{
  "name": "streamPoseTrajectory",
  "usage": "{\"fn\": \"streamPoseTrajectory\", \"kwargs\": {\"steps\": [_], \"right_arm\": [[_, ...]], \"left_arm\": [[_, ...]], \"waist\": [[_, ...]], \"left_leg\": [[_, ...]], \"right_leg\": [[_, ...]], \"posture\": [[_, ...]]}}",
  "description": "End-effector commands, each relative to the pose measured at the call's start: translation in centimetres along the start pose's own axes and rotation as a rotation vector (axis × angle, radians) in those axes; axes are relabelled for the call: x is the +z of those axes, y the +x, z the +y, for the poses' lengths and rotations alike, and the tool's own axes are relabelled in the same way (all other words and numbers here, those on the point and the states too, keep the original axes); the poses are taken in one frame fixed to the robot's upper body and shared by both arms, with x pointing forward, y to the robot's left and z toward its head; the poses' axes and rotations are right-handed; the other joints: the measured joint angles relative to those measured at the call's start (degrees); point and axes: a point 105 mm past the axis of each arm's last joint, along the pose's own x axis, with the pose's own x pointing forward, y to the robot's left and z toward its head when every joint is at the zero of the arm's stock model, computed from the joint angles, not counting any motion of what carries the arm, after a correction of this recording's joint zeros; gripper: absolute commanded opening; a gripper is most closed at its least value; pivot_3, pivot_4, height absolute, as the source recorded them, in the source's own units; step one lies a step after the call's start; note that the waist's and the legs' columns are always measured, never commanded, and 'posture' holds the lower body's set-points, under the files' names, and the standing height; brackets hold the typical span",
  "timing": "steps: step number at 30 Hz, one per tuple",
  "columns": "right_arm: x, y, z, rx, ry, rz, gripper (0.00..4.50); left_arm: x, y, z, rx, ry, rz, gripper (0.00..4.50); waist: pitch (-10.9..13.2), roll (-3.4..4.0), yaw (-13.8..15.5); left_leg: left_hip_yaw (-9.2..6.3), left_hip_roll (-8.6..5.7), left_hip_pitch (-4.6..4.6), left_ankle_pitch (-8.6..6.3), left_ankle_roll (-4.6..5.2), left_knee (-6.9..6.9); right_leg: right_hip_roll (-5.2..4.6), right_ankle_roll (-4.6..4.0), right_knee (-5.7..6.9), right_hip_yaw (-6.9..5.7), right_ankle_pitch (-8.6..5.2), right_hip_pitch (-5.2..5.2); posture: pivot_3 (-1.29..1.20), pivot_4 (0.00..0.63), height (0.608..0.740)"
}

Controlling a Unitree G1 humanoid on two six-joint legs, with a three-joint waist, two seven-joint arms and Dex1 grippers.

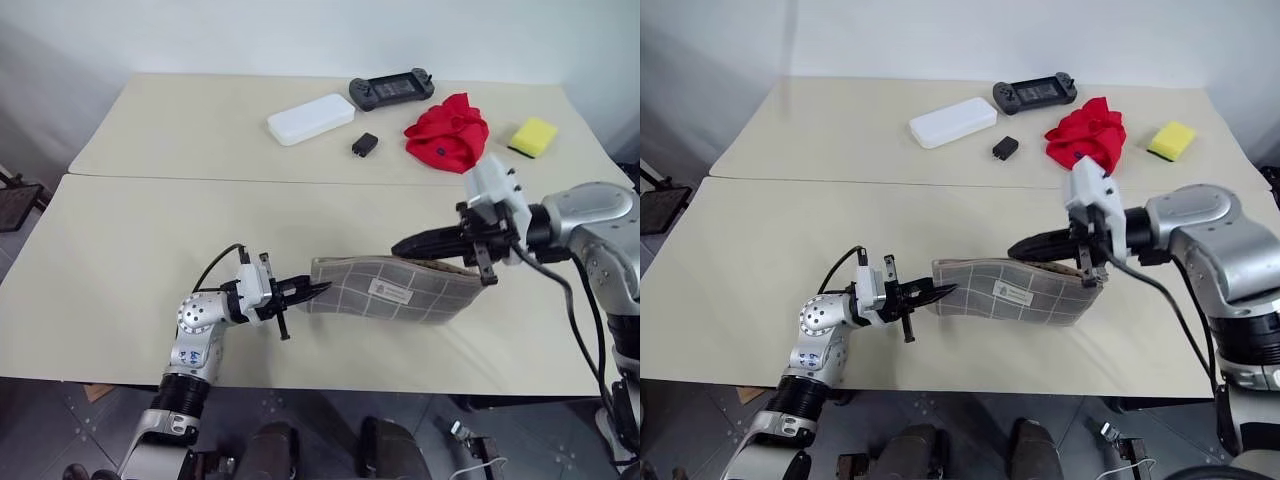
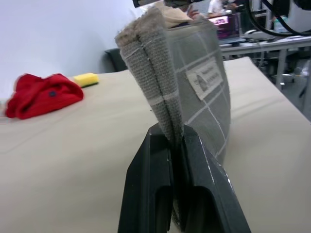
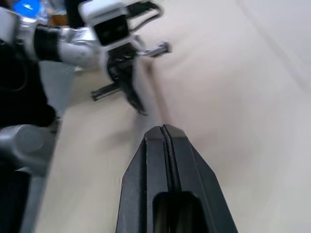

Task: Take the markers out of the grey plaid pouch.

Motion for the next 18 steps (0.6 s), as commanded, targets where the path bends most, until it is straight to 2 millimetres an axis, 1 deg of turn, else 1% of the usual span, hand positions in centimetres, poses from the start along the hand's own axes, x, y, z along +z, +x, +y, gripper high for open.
{"fn": "streamPoseTrajectory", "kwargs": {"steps": [1, 5, 13, 16, 18], "right_arm": [[-0.1, -0.4, -0.7, -0.037, -0.028, 0.021, 0.02], [-0.3, 0.0, -0.6, -0.018, -0.046, 0.038, 0.02], [-1.5, 0.3, -0.3, 0.019, -0.131, 0.103, 0.02], [-1.9, 0.9, -0.3, 0.027, -0.165, 0.143, 0.02], [-2.3, 1.9, -0.7, 0.014, -0.187, 0.187, 0.02]], "left_arm": [[1.3, 0.2, 1.0, 0.037, 0.090, -0.027, 0.00], [1.4, 0.3, 1.4, 0.060, 0.091, -0.030, 0.00], [1.0, 0.0, 0.7, 0.066, 0.071, -0.020, 0.00], [0.9, 0.0, 0.7, 0.067, 0.066, -0.016, 0.00], [0.8, 0.0, 0.7, 0.065, 0.063, -0.014, 0.00]], "waist": [[0.00, 0.00, -0.06], [0.00, 0.00, -0.15], [0.00, 0.00, -0.17], [0.00, 0.00, -0.17], [0.00, 0.00, -0.21]], "left_leg": [[0.02, 0.00, -0.01, -0.01, 0.01, 0.00], [0.06, 0.01, -0.04, -0.01, 0.01, 0.00], [0.11, 0.00, -0.05, 0.00, 0.01, 0.00], [0.11, 0.01, -0.06, 0.00, 0.01, 0.01], [0.11, 0.01, -0.06, 0.00, 0.01, 0.03]], "right_leg": [[0.00, 0.00, 0.00, 0.00, 0.00, -0.01], [0.01, 0.00, 0.01, -0.03, 0.00, -0.03], [0.00, 0.00, 0.00, -0.04, 0.00, -0.03], [0.01, 0.00, 0.00, -0.05, 0.00, -0.03], [0.00, 0.00, 0.00, -0.05, 0.00, -0.02]], "posture": [[0.00, 0.150, 0.740], [0.00, 0.150, 0.740], [0.00, 0.150, 0.740], [0.00, 0.150, 0.740], [0.00, 0.150, 0.740]]}}
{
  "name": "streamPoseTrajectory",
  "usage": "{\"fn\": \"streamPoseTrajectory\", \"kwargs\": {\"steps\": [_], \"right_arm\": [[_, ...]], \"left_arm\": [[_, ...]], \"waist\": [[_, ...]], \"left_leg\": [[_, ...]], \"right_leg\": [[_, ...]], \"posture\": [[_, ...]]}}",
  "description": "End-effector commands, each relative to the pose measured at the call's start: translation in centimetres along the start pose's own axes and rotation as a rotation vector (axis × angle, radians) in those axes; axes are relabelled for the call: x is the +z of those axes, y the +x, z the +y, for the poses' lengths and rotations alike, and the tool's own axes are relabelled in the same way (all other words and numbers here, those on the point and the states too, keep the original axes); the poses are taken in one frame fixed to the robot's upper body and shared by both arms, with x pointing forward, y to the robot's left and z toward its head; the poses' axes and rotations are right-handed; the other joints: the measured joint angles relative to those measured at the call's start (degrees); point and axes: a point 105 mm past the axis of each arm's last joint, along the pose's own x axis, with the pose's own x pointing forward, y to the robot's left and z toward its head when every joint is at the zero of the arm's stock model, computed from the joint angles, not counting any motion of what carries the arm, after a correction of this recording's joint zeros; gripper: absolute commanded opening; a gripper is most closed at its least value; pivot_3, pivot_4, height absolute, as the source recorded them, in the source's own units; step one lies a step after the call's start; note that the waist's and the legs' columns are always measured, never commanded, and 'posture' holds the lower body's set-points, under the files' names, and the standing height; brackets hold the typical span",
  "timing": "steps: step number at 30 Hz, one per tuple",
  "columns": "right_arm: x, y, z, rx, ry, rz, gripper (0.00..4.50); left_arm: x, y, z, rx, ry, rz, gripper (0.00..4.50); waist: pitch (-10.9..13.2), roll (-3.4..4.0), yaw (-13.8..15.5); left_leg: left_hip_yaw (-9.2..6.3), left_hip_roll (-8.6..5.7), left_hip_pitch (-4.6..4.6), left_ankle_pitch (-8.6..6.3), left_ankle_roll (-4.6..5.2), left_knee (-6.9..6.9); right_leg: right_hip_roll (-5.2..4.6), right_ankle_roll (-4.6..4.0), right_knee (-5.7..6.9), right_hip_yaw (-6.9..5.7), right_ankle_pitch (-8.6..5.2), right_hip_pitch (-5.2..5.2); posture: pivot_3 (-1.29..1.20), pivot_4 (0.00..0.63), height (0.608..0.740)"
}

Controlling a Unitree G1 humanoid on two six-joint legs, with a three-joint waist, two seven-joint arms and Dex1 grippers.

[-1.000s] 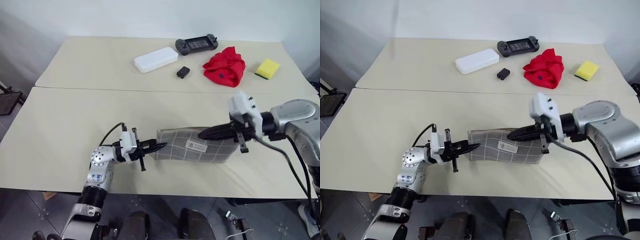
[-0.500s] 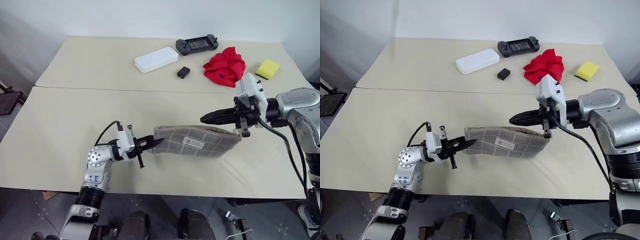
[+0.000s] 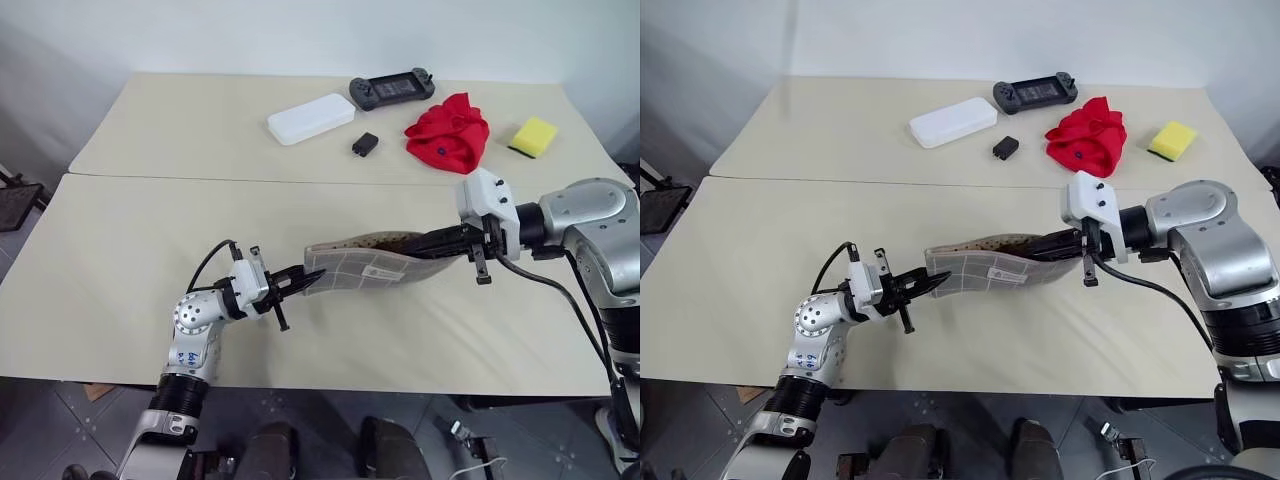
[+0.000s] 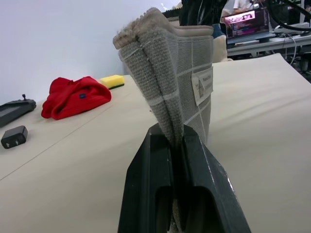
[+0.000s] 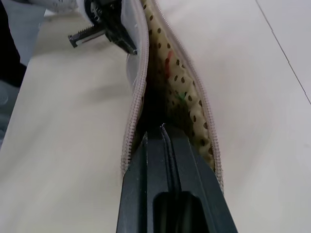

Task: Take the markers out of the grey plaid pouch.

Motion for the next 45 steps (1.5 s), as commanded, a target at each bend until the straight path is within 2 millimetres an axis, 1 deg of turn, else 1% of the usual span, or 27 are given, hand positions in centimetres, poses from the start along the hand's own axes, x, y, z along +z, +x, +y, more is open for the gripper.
{"fn": "streamPoseTrajectory", "kwargs": {"steps": [1, 4, 6, 7, 9, 11, 12, 14, 18, 20, 22, 24, 26, 27, 29, 32, 34, 40, 45], "right_arm": [[0.2, 1.5, -0.5, -0.011, -0.056, 0.058, 0.02], [0.7, 3.2, -0.3, 0.014, -0.037, 0.075, 0.02], [0.9, 3.9, -0.2, 0.027, -0.029, 0.101, 0.02], [1.0, 4.2, 0.0, 0.040, -0.033, 0.113, 0.18], [1.5, 4.6, 0.2, 0.058, -0.048, 0.128, 0.62], [2.1, 5.0, -0.2, 0.029, -0.073, 0.123, 1.25], [2.3, 5.1, -0.5, 0.010, -0.092, 0.119, 1.64], [2.4, 5.1, -0.7, -0.010, -0.132, 0.138, 2.25], [2.0, 5.2, -0.6, 0.005, -0.160, 0.171, 2.25], [1.5, 5.4, 0.4, 0.065, -0.143, 0.186, 2.25], [1.3, 5.5, 0.4, 0.063, -0.141, 0.186, 2.25], [1.1, 5.5, 0.1, 0.041, -0.135, 0.177, 2.25], [0.6, 5.3, 0.6, 0.084, -0.115, 0.204, 2.61], [0.4, 5.3, 0.4, 0.070, -0.120, 0.206, 2.81], [0.3, 5.3, 0.0, 0.042, -0.137, 0.203, 3.44], [0.0, 5.3, 0.0, 0.050, -0.136, 0.218, 3.44], [-0.2, 5.6, -0.7, 0.015, -0.168, 0.247, 3.44], [-0.4, 6.5, -1.0, 0.036, -0.191, 0.308, 3.44], [-2.0, 7.6, -1.5, 0.063, -0.242, 0.466, 3.44]], "left_arm": [[0.6, 0.2, -0.1, -0.003, 0.021, -0.019, 0.00], [0.6, 0.4, -0.1, -0.010, 0.015, -0.021, 0.00], [0.6, 0.5, -0.1, -0.013, 0.013, -0.023, 0.00], [0.6, 0.6, -0.1, -0.015, 0.013, -0.023, 0.00], [0.6, 0.7, -0.1, -0.016, 0.012, -0.024, 0.00], [0.7, 0.7, -0.1, -0.015, 0.010, -0.025, 0.00], [0.7, 0.6, -0.1, -0.014, 0.008, -0.025, 0.00], [0.6, 0.5, -0.1, -0.011, 0.003, -0.022, 0.00], [0.5, 0.4, 0.0, -0.002, -0.008, -0.020, 0.00], [0.5, 0.4, 0.0, 0.001, -0.011, -0.020, 0.00], [0.6, 0.4, 0.0, 0.004, -0.014, -0.022, 0.00], [0.5, 0.4, 0.0, 0.005, -0.015, -0.021, 0.00], [0.6, 0.5, 0.0, 0.005, -0.016, -0.022, 0.00], [0.6, 0.5, 0.0, 0.005, -0.017, -0.022, 0.00], [0.5, 0.5, 0.0, 0.007, -0.019, -0.022, 0.00], [0.5, 0.4, 0.0, 0.010, -0.020, -0.022, 0.00], [0.5, 0.4, 0.0, 0.012, -0.023, -0.022, 0.00], [0.5, 0.5, 0.1, 0.012, -0.029, -0.025, 0.00], [0.4, 0.7, 0.1, 0.003, -0.042, -0.030, 0.00]], "waist": [[0.00, 0.00, -0.05], [0.00, 0.00, -0.18], [0.00, 0.00, -0.16], [0.00, 0.00, -0.16], [0.00, 0.01, -0.04], [0.00, 0.00, -0.02], [0.00, 0.00, -0.08], [0.00, 0.00, -0.05], [0.00, 0.01, -0.09], [0.00, 0.00, -0.09], [0.00, 0.00, -0.10], [0.00, 0.00, -0.10], [0.00, 0.00, -0.08], [0.00, 0.00, -0.07], [0.00, 0.00, -0.11], [0.00, 0.00, -0.15], [-0.01, 0.00, -0.15], [-0.01, 0.00, -0.50], [-0.01, 0.00, -1.02]], "left_leg": [[0.00, 0.00, 0.00, 0.00, 0.00, 0.01], [-0.02, 0.03, 0.00, 0.00, -0.01, 0.01], [-0.03, 0.03, 0.00, 0.00, -0.01, 0.01], [-0.04, 0.03, 0.00, 0.00, -0.01, 0.02], [-0.06, 0.01, -0.02, 0.00, -0.01, 0.02], [-0.10, 0.00, -0.08, 0.00, -0.01, 0.05], [-0.11, 0.00, -0.11, 0.00, -0.01, 0.07], [-0.11, 0.00, -0.13, 0.00, -0.01, 0.07], [-0.12, -0.02, -0.15, 0.00, -0.01, 0.07], [-0.12, -0.01, -0.15, 0.00, -0.01, 0.06], [-0.12, -0.01, -0.15, 0.00, -0.01, 0.07], [-0.12, -0.01, -0.16, 0.00, -0.01, 0.07], [-0.13, -0.01, -0.16, 0.00, -0.01, 0.07], [-0.12, -0.01, -0.16, 0.00, -0.01, 0.07], [-0.12, -0.01, -0.16, 0.00, 0.00, 0.07], [-0.12, -0.01, -0.16, 0.00, -0.01, 0.06], [-0.12, -0.01, -0.16, 0.00, -0.01, 0.07], [-0.12, 0.00, -0.15, 0.01, -0.01, 0.08], [-0.13, 0.00, -0.15, 0.01, -0.01, 0.09]], "right_leg": [[0.00, 0.00, 0.00, 0.00, 0.00, 0.00], [0.02, 0.00, 0.03, -0.01, 0.00, -0.01], [0.02, 0.00, 0.03, -0.01, 0.00, -0.02], [0.02, 0.00, 0.03, -0.01, 0.00, -0.02], [0.01, 0.00, 0.03, -0.01, 0.00, -0.02], [0.00, 0.00, 0.02, -0.07, 0.00, -0.02], [0.00, 0.00, 0.01, -0.08, 0.00, -0.04], [0.00, 0.00, 0.02, -0.09, 0.00, -0.05], [0.00, 0.00, 0.01, -0.12, 0.00, -0.05], [0.01, 0.00, 0.01, -0.13, 0.00, -0.06], [0.01, 0.00, 0.01, -0.13, 0.00, -0.06], [0.01, 0.00, 0.01, -0.12, 0.00, -0.06], [0.01, 0.00, 0.01, -0.13, 0.00, -0.06], [0.01, 0.00, 0.01, -0.13, 0.00, -0.06], [0.01, 0.00, 0.01, -0.13, 0.00, -0.06], [0.01, 0.00, 0.01, -0.13, 0.00, -0.06], [0.01, 0.00, 0.01, -0.13, 0.00, -0.06], [0.01, 0.00, 0.03, -0.13, 0.00, -0.06], [0.01, 0.00, 0.06, -0.13, 0.00, -0.06]], "posture": [[0.00, 0.150, 0.740], [0.00, 0.150, 0.740], [0.00, 0.150, 0.740], [0.00, 0.150, 0.740], [0.00, 0.150, 0.740], [0.00, 0.150, 0.740], [0.00, 0.150, 0.740], [0.00, 0.150, 0.740], [0.00, 0.150, 0.740], [0.00, 0.150, 0.740], [0.00, 0.150, 0.740], [0.00, 0.150, 0.740], [0.00, 0.150, 0.740], [0.00, 0.150, 0.740], [0.00, 0.150, 0.740], [0.00, 0.150, 0.740], [0.00, 0.150, 0.740], [0.00, 0.150, 0.740], [0.00, 0.150, 0.740]]}}
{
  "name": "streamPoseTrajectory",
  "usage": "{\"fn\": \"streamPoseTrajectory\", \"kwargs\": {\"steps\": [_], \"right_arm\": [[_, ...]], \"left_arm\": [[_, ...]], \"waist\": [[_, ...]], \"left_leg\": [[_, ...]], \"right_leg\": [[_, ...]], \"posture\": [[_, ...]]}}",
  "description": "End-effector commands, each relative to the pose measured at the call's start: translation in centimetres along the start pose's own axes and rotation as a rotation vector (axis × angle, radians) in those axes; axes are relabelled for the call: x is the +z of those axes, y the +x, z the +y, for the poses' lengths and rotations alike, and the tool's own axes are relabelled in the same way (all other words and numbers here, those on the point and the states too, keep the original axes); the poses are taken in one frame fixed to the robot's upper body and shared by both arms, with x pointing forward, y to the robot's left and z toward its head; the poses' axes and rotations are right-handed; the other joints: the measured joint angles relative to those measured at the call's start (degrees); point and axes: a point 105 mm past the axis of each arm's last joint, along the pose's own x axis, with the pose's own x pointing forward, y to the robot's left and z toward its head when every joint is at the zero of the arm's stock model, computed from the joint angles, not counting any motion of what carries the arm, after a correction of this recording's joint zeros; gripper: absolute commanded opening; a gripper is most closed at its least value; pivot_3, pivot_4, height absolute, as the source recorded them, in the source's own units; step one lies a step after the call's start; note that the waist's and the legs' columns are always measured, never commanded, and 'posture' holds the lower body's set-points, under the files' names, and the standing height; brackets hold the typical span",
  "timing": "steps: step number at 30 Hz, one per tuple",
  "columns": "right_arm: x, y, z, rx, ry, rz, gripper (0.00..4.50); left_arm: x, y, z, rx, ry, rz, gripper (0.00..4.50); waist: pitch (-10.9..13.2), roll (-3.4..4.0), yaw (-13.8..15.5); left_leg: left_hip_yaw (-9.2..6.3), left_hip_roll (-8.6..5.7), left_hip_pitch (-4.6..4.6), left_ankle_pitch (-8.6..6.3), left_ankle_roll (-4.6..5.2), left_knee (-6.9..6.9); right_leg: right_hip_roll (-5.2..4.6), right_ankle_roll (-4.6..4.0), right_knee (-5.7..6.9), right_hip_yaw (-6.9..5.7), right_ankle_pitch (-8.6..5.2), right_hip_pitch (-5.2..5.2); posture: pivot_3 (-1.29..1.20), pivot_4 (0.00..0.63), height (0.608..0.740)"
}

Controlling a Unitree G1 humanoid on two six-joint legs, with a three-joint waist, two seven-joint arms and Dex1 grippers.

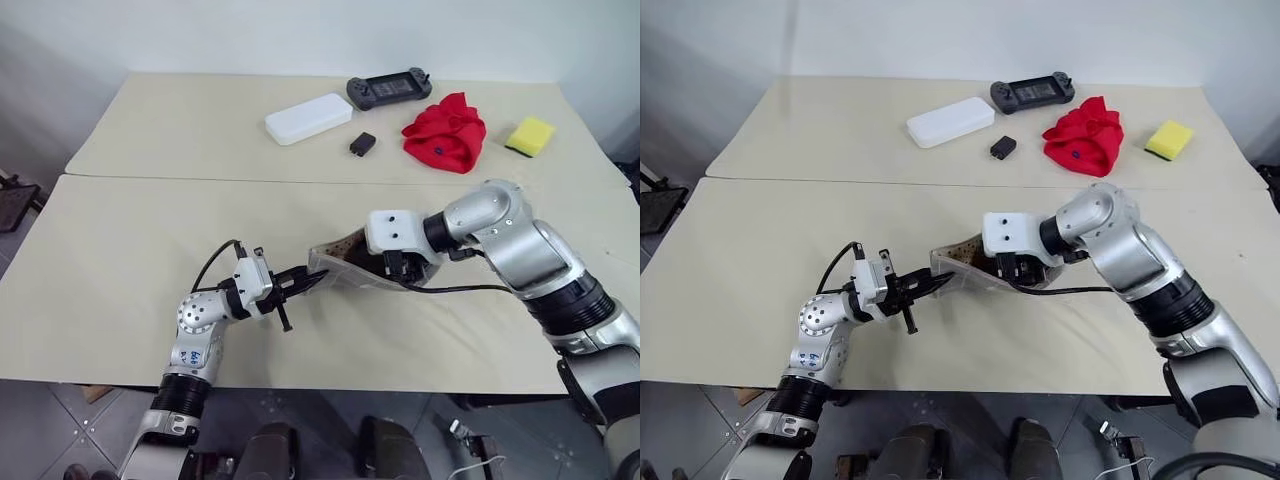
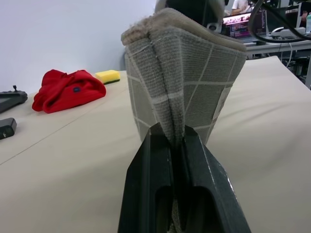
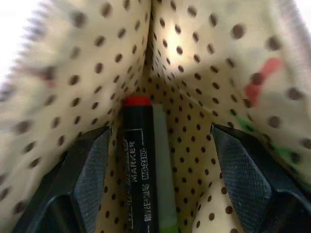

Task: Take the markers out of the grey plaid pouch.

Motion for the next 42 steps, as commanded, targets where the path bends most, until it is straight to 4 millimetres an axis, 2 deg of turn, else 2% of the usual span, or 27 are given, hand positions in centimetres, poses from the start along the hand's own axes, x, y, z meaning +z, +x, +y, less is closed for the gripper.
{"fn": "streamPoseTrajectory", "kwargs": {"steps": [1, 9, 12, 18, 19, 25, 29, 32, 39, 42], "right_arm": [[-1.1, 0.7, 0.0, 0.027, -0.031, 0.104, 3.44], [-1.1, 2.2, 0.7, 0.060, -0.042, 0.104, 3.44], [-1.0, 2.0, 0.3, 0.021, -0.061, 0.082, 2.82], [-0.3, 0.6, -0.7, -0.058, -0.092, 0.017, 0.82], [-0.1, 0.2, -0.8, -0.069, -0.103, -0.001, 0.62], [0.7, -1.9, -1.3, -0.121, -0.144, -0.082, 0.62], [0.5, -2.3, -1.0, -0.125, -0.149, -0.113, 0.62], [-0.1, -2.0, 0.1, -0.069, -0.133, -0.121, 0.62], [-2.2, 0.2, 0.7, -0.047, -0.120, -0.050, 0.62], [-1.8, 0.8, 0.9, -0.059, -0.186, -0.048, 0.62]], "left_arm": [[0.9, 0.3, 0.2, 0.000, 0.014, -0.044, 0.00], [0.9, 0.4, 0.3, 0.005, 0.015, -0.047, 0.00], [0.8, 0.1, 0.4, 0.017, 0.016, -0.041, 0.00], [0.8, -0.2, 0.4, 0.026, 0.014, -0.032, 0.00], [0.8, -0.3, 0.4, 0.028, 0.013, -0.030, 0.00], [0.7, -0.7, 0.3, 0.031, 0.005, -0.018, 0.00], [0.7, -0.7, 0.4, 0.034, -0.004, -0.018, 0.00], [0.7, -0.6, 0.3, 0.033, -0.015, -0.020, 0.00], [0.9, -0.1, 0.2, 0.023, -0.083, -0.048, 0.00], [1.4, 0.1, 0.6, 0.041, -0.229, -0.086, 0.00]], "waist": [[0.00, 0.00, -0.23], [0.00, 0.00, -0.58], [-0.01, 0.00, -0.57], [0.00, 0.00, -0.54], [0.00, 0.00, -0.53], [0.00, 0.00, -0.53], [0.00, 0.00, -0.52], [0.00, 0.00, -0.47], [0.00, 0.00, -0.52], [0.00, 0.00, -0.53]], "left_leg": [[-0.02, 0.00, 0.00, 0.00, 0.00, 0.00], [-0.03, 0.00, 0.00, 0.01, -0.01, 0.00], [-0.03, 0.00, 0.00, 0.01, -0.01, 0.00], [-0.03, 0.00, 0.00, 0.01, -0.01, 0.00], [-0.03, 0.00, 0.00, 0.01, -0.01, 0.00], [-0.03, 0.00, -0.01, 0.01, -0.02, 0.00], [-0.03, 0.00, -0.01, 0.01, -0.01, -0.01], [-0.02, 0.00, -0.01, 0.01, -0.01, 0.00], [-0.01, 0.00, 0.00, 0.01, -0.01, 0.00], [-0.01, 0.01, 0.00, 0.01, -0.01, 0.00]], "right_leg": [[0.00, 0.00, 0.00, -0.01, 0.00, 0.00], [0.00, 0.00, 0.02, -0.01, 0.00, 0.00], [0.00, 0.00, 0.02, -0.02, 0.00, 0.00], [0.00, 0.00, 0.01, -0.02, 0.00, 0.00], [0.00, 0.00, 0.01, -0.02, 0.00, 0.00], [0.00, 0.00, 0.01, -0.02, 0.00, -0.01], [0.00, 0.00, 0.00, -0.01, 0.00, -0.01], [-0.01, 0.00, 0.00, -0.02, 0.00, 0.00], [0.00, 0.00, 0.00, -0.01, 0.00, 0.00], [0.00, 0.00, 0.01, -0.01, 0.00, 0.00]], "posture": [[0.00, 0.150, 0.740], [0.00, 0.150, 0.740], [0.00, 0.150, 0.740], [0.00, 0.150, 0.740], [0.00, 0.150, 0.740], [0.00, 0.150, 0.740], [0.00, 0.150, 0.740], [0.00, 0.150, 0.740], [0.00, 0.150, 0.740], [0.00, 0.150, 0.740]]}}
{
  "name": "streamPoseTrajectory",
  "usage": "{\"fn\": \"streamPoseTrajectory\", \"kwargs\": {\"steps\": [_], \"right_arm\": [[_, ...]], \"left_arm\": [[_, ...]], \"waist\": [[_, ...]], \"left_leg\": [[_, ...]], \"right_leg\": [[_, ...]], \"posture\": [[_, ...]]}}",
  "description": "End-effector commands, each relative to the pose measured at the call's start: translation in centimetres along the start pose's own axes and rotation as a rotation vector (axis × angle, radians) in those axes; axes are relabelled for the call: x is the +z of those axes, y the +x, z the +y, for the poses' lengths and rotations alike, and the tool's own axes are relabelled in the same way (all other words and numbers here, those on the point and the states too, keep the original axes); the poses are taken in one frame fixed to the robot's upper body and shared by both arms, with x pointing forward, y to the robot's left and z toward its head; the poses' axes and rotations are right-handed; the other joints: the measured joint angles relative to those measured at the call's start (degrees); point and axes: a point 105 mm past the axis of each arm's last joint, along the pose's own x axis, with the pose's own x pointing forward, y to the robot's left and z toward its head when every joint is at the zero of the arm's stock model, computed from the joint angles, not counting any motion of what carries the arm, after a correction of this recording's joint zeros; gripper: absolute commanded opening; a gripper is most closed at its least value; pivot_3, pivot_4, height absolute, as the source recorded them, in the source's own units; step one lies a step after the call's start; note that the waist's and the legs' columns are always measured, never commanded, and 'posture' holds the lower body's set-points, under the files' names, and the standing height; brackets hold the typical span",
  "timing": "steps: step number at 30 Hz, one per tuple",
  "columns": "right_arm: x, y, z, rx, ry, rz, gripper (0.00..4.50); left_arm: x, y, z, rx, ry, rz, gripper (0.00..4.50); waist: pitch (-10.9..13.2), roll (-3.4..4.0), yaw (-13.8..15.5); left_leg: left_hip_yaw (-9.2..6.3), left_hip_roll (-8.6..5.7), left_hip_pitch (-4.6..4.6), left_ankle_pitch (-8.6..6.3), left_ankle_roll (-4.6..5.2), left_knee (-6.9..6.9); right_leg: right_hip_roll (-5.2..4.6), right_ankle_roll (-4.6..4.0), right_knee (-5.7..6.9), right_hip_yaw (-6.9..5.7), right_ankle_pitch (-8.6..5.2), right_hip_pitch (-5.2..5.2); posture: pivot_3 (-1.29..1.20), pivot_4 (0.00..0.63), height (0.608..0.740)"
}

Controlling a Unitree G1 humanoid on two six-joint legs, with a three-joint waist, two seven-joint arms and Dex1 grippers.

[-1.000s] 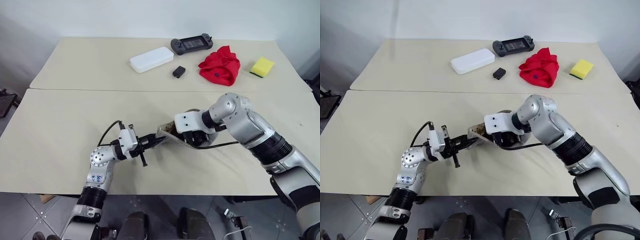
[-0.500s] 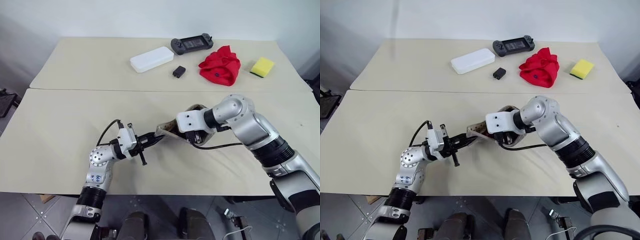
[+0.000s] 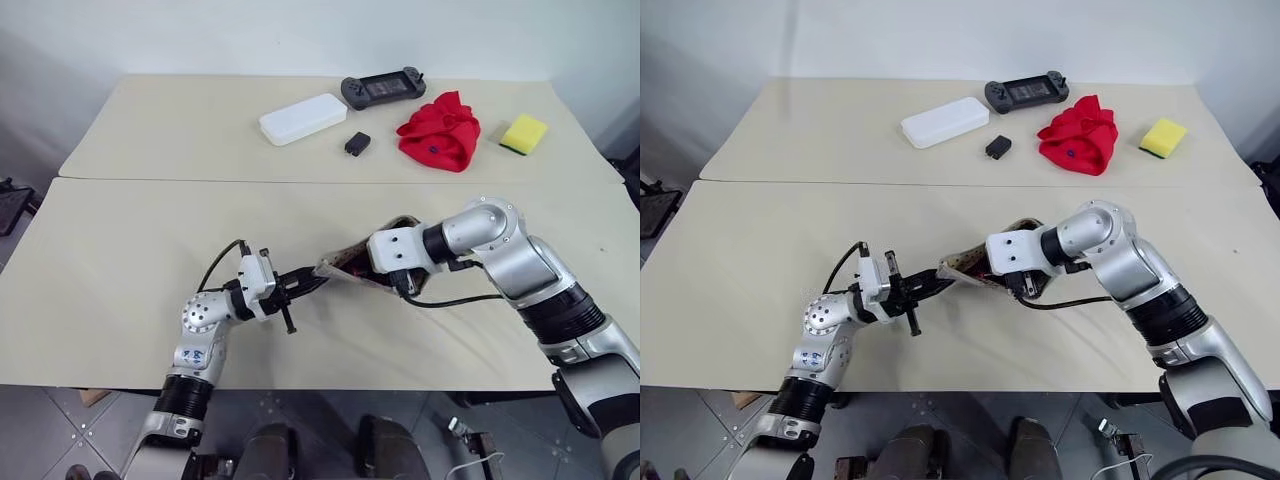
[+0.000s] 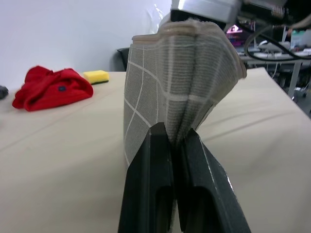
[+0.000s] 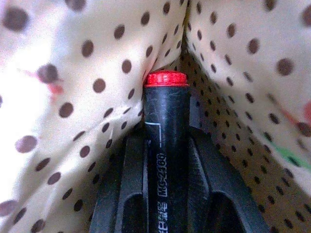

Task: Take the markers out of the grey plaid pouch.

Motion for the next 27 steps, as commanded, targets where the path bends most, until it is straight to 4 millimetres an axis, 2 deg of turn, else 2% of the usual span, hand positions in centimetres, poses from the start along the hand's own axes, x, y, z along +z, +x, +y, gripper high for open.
{"fn": "streamPoseTrajectory", "kwargs": {"steps": [1, 4, 7, 13, 18, 24, 27], "right_arm": [[-0.5, 0.1, 0.3, -0.013, -0.055, 0.037, 0.62], [0.0, -0.5, 0.8, 0.005, -0.098, 0.019, 0.62], [1.3, -1.5, 2.3, 0.094, -0.139, -0.071, 0.62], [2.1, -2.1, 1.8, 0.042, -0.251, -0.193, 0.62], [2.3, -3.5, 0.1, -0.059, -0.150, -0.286, 0.62], [1.2, -4.6, -0.8, -0.099, -0.003, -0.305, 0.62], [1.3, -5.6, -1.3, -0.122, 0.122, -0.383, 0.62]], "left_arm": [[1.8, -0.4, 0.8, 0.039, -0.151, -0.087, 0.00], [2.3, -0.5, 1.2, 0.059, -0.289, -0.106, 0.00], [3.0, -0.8, 1.5, 0.073, -0.410, -0.140, 0.00], [3.5, -1.0, 1.7, 0.087, -0.503, -0.154, 0.00], [2.9, -1.3, 0.7, 0.049, -0.474, -0.091, 0.00], [2.4, -1.4, -0.1, 0.015, -0.412, -0.054, 0.00], [2.0, -1.6, -0.8, -0.014, -0.380, -0.025, 0.00]], "waist": [[0.00, 0.00, -0.02], [0.00, 0.00, -0.03], [0.00, 0.00, 0.15], [0.00, 0.00, 0.02], [0.00, 0.00, 0.01], [0.00, 0.00, 0.13], [0.00, 0.00, 0.16]], "left_leg": [[0.00, 0.00, 0.00, 0.00, 0.00, 0.00], [-0.02, 0.01, 0.00, 0.00, 0.00, 0.00], [-0.23, 0.02, 0.00, 0.00, 0.00, 0.00], [-0.53, 0.00, 0.03, 0.00, -0.01, 0.00], [-0.53, 0.00, 0.03, 0.01, -0.01, 0.00], [-0.53, 0.00, 0.03, 0.01, -0.01, 0.00], [-0.53, -0.01, 0.02, 0.01, -0.01, 0.01]], "right_leg": [[0.00, 0.00, 0.00, 0.00, 0.00, 0.00], [0.00, 0.00, 0.00, 0.00, 0.00, 0.00], [0.00, 0.00, -0.01, 0.00, 0.00, 0.01], [0.00, 0.00, -0.01, 0.02, 0.00, 0.05], [0.00, 0.00, -0.02, 0.01, 0.00, 0.05], [0.00, 0.00, -0.02, 0.02, 0.00, 0.05], [-0.01, 0.00, -0.02, 0.01, 0.00, 0.06]], "posture": [[0.00, 0.150, 0.740], [0.00, 0.150, 0.740], [0.00, 0.150, 0.740], [0.00, 0.150, 0.740], [0.00, 0.150, 0.740], [0.00, 0.150, 0.740], [0.00, 0.150, 0.740]]}}
